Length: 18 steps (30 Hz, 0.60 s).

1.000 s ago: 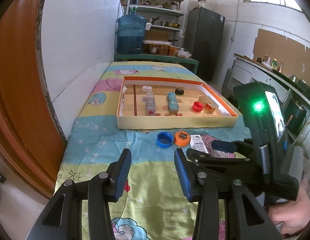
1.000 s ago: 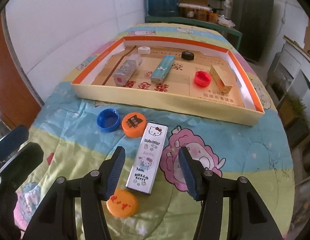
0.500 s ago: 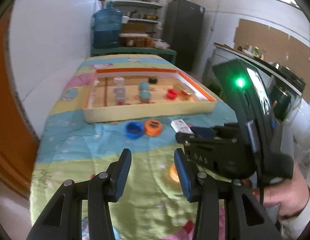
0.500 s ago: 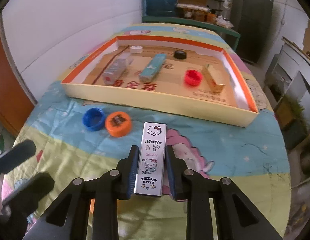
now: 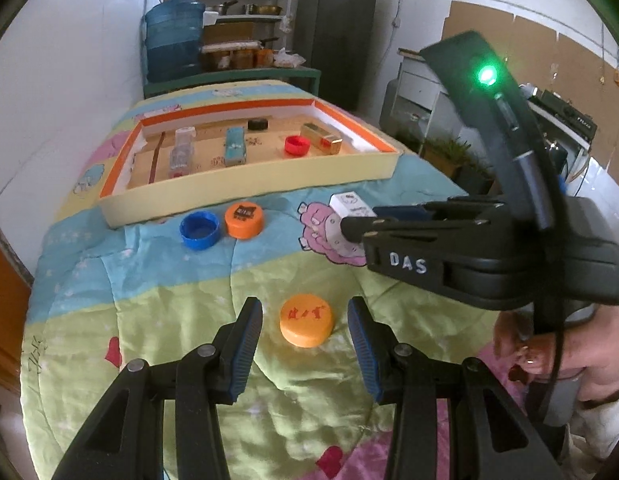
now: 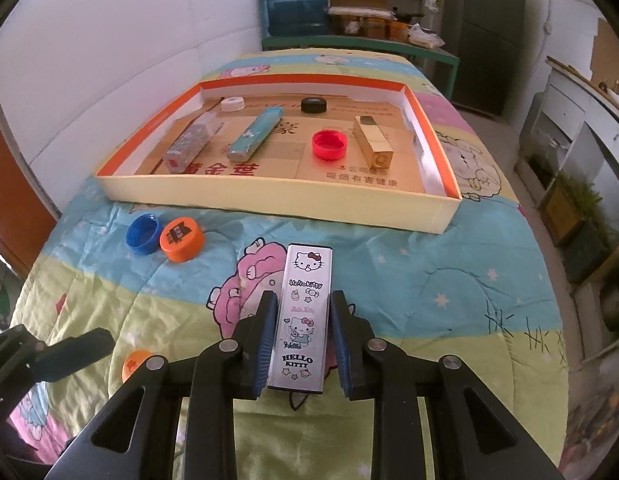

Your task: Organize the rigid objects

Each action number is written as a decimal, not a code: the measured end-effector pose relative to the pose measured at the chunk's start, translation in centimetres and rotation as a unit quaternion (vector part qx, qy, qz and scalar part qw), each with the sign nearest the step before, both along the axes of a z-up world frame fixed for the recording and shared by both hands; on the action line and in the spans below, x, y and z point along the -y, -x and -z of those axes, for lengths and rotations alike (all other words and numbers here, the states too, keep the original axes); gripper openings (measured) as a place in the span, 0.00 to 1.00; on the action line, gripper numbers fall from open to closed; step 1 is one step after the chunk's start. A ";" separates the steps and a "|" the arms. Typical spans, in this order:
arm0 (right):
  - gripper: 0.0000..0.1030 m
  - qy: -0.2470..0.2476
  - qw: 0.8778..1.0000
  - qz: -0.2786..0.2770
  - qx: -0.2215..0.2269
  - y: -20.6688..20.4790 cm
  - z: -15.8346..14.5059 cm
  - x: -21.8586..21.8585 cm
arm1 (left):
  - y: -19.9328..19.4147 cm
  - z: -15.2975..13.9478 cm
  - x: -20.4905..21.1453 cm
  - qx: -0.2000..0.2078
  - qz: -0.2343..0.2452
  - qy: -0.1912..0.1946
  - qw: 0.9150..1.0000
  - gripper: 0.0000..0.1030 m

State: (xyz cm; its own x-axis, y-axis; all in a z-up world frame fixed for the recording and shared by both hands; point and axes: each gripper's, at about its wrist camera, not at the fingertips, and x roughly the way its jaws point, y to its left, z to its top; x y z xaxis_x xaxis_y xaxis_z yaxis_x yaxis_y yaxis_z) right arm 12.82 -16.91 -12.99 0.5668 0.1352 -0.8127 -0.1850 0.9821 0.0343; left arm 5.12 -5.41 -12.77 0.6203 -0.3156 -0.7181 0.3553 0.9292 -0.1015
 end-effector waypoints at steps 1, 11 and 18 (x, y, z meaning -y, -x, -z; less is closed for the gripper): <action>0.26 0.000 1.000 0.000 0.000 0.1 0.0 0.0 | -0.1 0.2 0.1 -0.003 -0.001 -0.003 1.000 0.43; 0.26 0.005 1.000 -0.002 0.007 0.2 0.1 -0.2 | -0.2 0.8 -0.6 -0.013 -0.006 0.016 1.000 0.30; 0.26 -0.002 1.000 -0.004 0.008 0.3 -0.2 0.0 | -0.3 0.1 -0.9 -0.007 -0.011 0.023 1.000 0.30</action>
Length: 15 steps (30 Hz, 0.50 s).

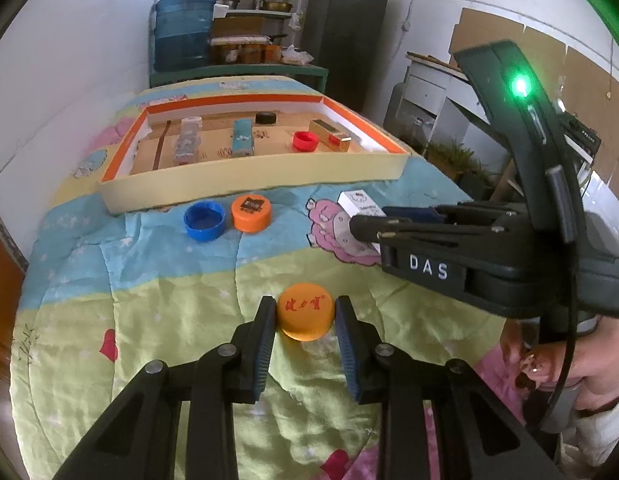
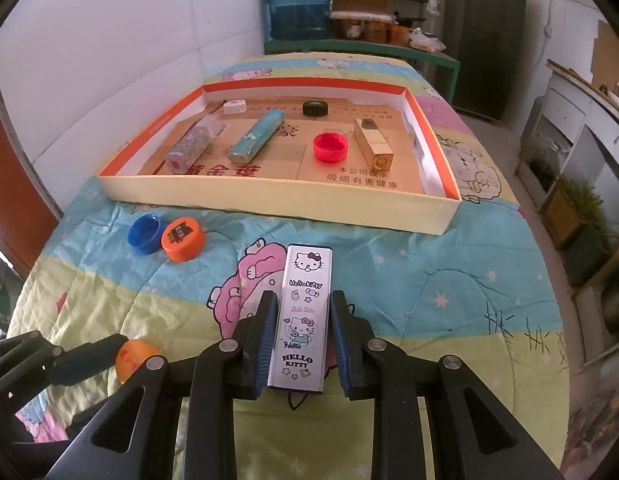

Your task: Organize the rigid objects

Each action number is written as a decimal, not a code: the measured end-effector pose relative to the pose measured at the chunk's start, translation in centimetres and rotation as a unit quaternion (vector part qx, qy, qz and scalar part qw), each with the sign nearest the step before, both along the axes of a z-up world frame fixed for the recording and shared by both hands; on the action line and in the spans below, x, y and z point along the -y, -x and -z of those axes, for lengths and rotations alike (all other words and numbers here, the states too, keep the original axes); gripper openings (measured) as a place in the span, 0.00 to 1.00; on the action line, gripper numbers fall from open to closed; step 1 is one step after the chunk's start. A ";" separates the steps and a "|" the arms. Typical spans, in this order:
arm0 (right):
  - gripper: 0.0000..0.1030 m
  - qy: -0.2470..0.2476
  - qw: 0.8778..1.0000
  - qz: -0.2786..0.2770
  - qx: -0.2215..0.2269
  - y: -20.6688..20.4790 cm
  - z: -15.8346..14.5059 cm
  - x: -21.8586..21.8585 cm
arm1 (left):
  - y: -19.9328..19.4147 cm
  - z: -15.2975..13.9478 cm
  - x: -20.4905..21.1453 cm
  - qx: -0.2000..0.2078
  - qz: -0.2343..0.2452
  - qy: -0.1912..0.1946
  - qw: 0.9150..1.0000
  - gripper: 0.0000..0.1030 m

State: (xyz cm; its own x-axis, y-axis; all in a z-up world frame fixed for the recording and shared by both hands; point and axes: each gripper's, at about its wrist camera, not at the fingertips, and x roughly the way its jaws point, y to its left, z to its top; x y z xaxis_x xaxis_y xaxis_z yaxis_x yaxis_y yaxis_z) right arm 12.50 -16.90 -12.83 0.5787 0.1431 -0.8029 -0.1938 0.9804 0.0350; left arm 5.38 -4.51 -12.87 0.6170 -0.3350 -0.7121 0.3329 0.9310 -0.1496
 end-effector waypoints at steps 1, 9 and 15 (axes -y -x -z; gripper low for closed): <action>0.26 -0.001 1.000 0.000 0.001 0.0 -0.1 0.0 | -0.1 -0.2 -0.1 0.001 -0.001 0.001 1.000 0.30; 0.26 -0.014 1.000 -0.005 0.015 0.3 -1.6 -0.1 | -0.1 -1.6 -0.5 0.014 -0.010 0.013 1.000 0.30; 0.26 -0.022 0.999 -0.007 0.026 0.0 -3.0 -0.1 | -0.6 -3.6 -1.7 0.033 -0.025 0.024 0.999 0.30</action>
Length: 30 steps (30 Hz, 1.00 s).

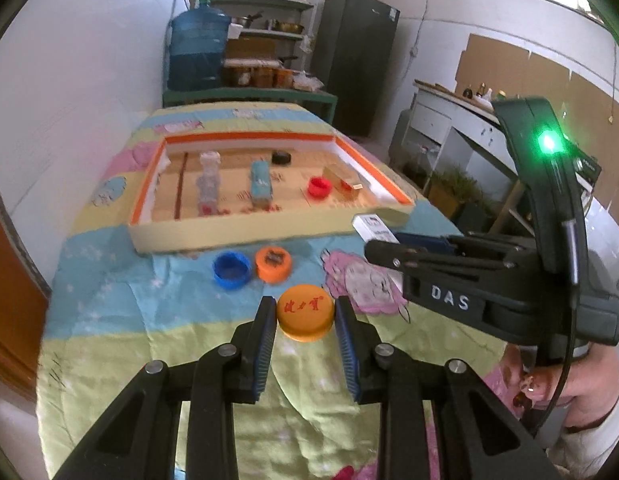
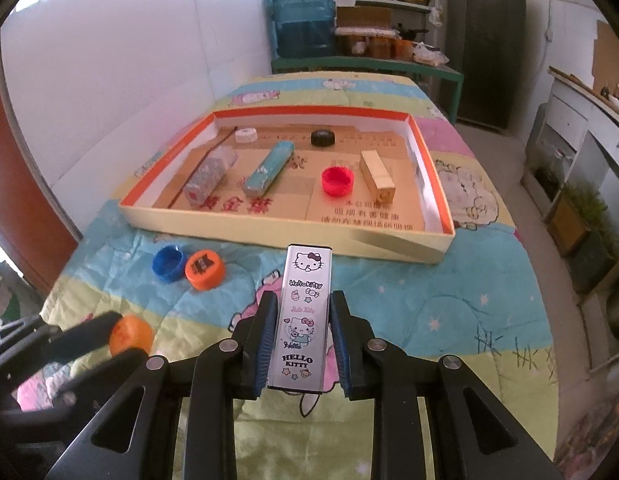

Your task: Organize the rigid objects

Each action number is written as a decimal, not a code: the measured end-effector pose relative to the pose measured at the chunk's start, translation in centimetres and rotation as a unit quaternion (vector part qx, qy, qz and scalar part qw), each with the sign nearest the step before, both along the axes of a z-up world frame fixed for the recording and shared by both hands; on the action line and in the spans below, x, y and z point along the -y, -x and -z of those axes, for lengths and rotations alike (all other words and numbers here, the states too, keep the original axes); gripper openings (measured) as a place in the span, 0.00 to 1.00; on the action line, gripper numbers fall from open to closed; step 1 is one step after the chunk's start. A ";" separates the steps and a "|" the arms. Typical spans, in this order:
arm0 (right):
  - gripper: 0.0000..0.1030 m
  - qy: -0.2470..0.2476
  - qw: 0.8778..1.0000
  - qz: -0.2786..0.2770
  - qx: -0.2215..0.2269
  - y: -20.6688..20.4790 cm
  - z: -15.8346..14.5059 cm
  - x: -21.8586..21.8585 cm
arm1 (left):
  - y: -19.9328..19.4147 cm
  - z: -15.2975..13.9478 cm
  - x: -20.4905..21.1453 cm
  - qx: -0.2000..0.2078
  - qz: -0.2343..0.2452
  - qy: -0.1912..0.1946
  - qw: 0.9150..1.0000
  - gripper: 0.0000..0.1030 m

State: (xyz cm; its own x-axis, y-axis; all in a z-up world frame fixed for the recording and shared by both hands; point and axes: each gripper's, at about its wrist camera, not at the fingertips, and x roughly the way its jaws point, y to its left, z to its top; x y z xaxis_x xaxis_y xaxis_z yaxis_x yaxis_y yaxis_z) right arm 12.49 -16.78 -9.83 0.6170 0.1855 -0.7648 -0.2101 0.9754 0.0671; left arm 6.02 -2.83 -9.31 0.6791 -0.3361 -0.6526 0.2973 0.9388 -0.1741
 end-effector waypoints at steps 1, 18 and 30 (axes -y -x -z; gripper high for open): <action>0.26 0.000 1.000 0.000 0.001 0.0 -0.1 -0.1 | -0.1 -0.2 -0.2 0.002 -0.003 0.001 1.000 0.30; 0.26 -0.010 1.000 -0.013 0.015 -2.5 -2.0 -0.6 | -4.2 -2.9 -2.7 0.033 -0.042 0.004 0.999 0.30; 0.26 -0.016 1.000 -0.024 0.010 -6.4 -1.7 -1.4 | -9.2 -3.2 -4.7 0.029 -0.082 -0.007 0.996 0.30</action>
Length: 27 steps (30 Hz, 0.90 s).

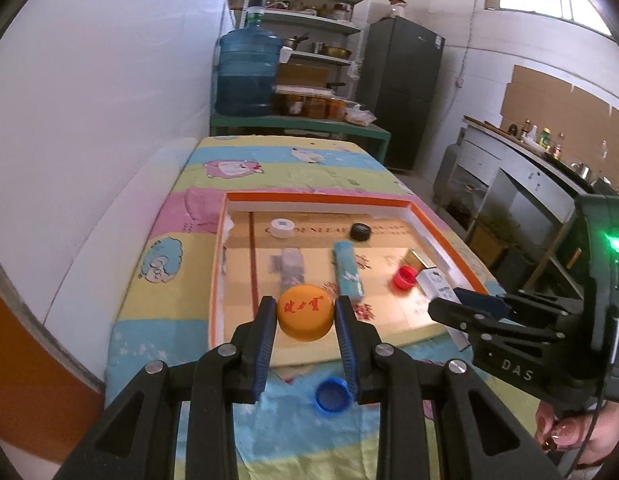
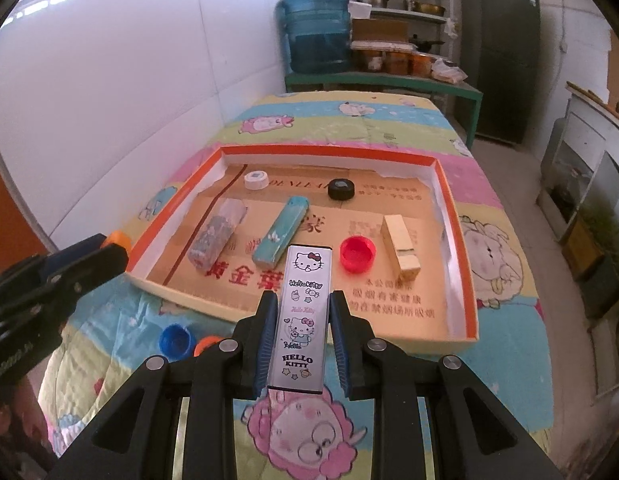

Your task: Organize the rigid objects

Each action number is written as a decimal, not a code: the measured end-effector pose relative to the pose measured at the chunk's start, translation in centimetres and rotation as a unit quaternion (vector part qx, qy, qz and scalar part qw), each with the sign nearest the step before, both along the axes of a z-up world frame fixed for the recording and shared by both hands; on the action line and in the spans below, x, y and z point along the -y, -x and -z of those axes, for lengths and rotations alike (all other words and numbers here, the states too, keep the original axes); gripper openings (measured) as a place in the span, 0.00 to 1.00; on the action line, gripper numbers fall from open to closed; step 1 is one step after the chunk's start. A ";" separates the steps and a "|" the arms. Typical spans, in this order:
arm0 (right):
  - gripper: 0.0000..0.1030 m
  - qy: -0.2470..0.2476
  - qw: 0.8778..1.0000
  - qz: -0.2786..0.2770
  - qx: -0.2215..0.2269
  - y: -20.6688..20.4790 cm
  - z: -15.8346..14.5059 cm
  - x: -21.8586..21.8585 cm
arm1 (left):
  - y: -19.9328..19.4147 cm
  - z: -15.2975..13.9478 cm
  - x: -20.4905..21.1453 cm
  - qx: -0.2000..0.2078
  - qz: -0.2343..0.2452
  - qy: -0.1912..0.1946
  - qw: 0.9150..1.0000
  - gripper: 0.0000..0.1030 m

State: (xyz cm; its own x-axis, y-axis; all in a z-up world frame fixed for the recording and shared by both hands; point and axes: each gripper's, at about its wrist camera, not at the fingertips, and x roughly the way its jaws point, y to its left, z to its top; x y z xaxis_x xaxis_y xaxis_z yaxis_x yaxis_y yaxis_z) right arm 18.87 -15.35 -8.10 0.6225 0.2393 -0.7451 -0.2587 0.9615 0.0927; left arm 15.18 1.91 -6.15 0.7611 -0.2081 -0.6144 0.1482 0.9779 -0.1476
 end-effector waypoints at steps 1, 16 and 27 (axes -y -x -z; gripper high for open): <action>0.26 -0.001 1.000 0.000 0.000 -0.3 0.0 -0.1 | -0.4 0.1 -0.1 -0.001 -0.003 -0.001 1.000 0.30; 0.26 -0.013 1.000 -0.001 -0.016 -5.2 1.2 -1.1 | -5.2 1.8 -1.5 -0.022 -0.027 -0.015 0.999 0.30; 0.26 -0.009 0.999 0.002 -0.035 -7.4 3.0 -1.3 | -7.5 3.6 -1.8 -0.043 -0.035 -0.024 0.998 0.30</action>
State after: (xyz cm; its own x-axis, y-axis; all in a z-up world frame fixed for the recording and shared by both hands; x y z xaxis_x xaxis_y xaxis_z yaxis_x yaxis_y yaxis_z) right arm 26.23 -14.05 -11.14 0.5708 0.2505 -0.7820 -0.2463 0.9607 0.1280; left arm 22.69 3.74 -9.76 0.7170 -0.1246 -0.6858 0.0682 0.9917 -0.1089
